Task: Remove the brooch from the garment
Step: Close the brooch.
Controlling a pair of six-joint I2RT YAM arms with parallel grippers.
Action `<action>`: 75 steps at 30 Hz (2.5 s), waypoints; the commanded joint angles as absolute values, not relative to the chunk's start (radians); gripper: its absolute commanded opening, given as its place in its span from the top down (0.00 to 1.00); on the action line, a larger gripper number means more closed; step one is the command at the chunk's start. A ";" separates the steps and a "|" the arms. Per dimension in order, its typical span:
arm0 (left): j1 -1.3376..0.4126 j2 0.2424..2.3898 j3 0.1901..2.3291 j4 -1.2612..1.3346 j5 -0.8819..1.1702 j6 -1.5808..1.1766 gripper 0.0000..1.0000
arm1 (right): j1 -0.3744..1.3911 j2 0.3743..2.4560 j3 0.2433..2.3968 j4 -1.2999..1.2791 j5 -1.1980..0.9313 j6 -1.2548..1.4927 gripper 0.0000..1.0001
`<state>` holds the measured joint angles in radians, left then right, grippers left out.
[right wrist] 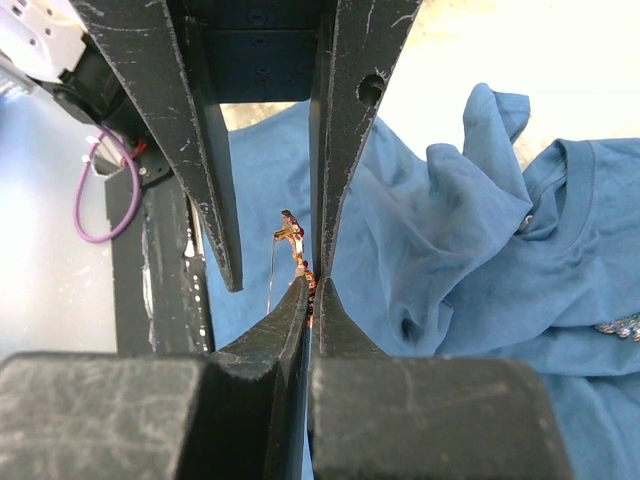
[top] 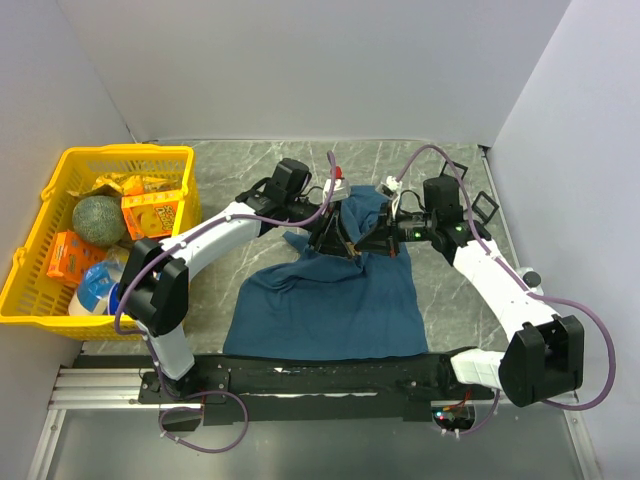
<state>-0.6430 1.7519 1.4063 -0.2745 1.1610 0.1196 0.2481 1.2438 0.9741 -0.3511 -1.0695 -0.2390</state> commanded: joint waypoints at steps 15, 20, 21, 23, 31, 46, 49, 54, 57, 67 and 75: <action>-0.660 1.750 1.402 -0.222 1.158 0.129 0.68 | 0.215 1.252 0.979 -0.302 -1.174 -0.163 1.00; -0.660 1.752 1.391 -0.190 1.151 0.101 0.70 | 0.213 1.252 0.976 -0.301 -1.173 -0.163 1.00; -0.660 1.752 1.390 -0.186 1.149 0.098 0.71 | 0.213 1.250 0.977 -0.299 -1.175 -0.161 1.00; -0.660 1.755 1.388 -0.180 1.152 0.092 0.71 | 0.213 1.250 0.977 -0.299 -1.173 -0.161 1.00; -0.660 1.758 1.393 -0.179 1.131 0.086 0.73 | 0.213 1.252 0.977 -0.299 -1.172 -0.163 1.00; -0.655 1.756 1.382 -0.133 1.100 0.029 0.75 | 0.212 1.249 0.973 -0.305 -1.160 -0.176 1.00; -0.655 1.758 1.381 -0.127 1.094 0.022 0.75 | 0.213 1.246 0.974 -0.307 -1.158 -0.178 1.00; -0.650 1.759 1.376 -0.106 1.101 0.006 0.75 | 0.215 1.247 0.973 -0.308 -1.152 -0.183 1.00; -0.649 1.759 1.374 -0.100 1.088 -0.029 0.76 | 0.213 1.243 0.973 -0.307 -1.154 -0.179 1.00; -0.643 1.756 1.364 -0.074 1.039 -0.061 0.82 | 0.213 1.243 0.971 -0.302 -1.147 -0.179 1.00; -0.641 1.756 1.361 -0.054 1.005 -0.090 0.85 | 0.213 1.241 0.971 -0.302 -1.144 -0.178 1.00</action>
<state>-0.6495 1.7519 1.3621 -0.1165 1.0538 -0.0727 0.2100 1.2499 0.9737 -0.3210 -1.0893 -0.1772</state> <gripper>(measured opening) 0.197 0.018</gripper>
